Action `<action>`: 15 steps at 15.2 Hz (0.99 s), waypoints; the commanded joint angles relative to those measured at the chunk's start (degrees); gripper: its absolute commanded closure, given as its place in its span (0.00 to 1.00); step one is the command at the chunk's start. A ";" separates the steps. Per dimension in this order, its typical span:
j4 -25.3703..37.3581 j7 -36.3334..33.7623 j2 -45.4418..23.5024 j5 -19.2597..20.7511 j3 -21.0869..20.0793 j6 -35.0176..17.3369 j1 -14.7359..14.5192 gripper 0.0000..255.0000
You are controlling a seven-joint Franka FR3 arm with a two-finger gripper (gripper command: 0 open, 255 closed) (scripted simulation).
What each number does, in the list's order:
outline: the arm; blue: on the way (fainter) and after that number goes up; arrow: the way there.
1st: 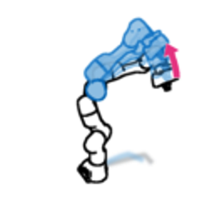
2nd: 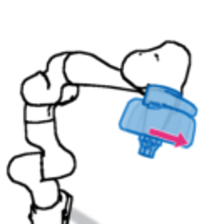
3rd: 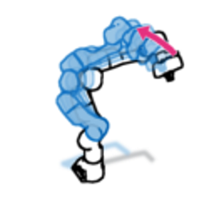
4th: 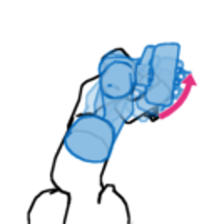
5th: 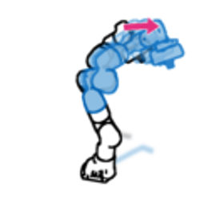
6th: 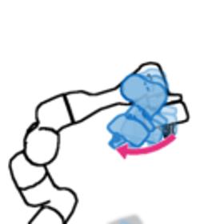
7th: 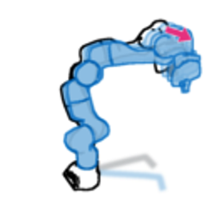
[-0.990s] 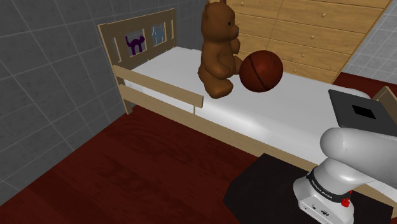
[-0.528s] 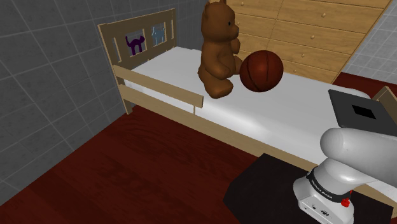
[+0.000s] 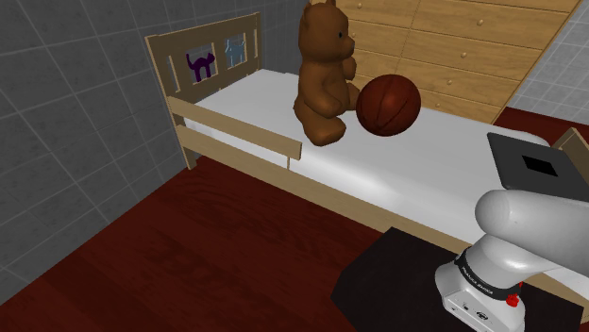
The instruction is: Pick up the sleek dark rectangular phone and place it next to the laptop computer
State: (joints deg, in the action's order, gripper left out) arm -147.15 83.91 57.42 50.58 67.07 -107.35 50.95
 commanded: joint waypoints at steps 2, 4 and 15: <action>-0.56 -0.12 -0.19 0.68 0.98 -0.79 -0.09 1.00; -0.56 -0.12 -0.20 0.68 0.98 -0.79 -0.09 1.00; 0.37 0.26 0.23 -0.66 -0.86 0.95 0.28 0.00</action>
State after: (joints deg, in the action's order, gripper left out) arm -147.34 83.94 57.50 50.60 67.03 -107.26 51.14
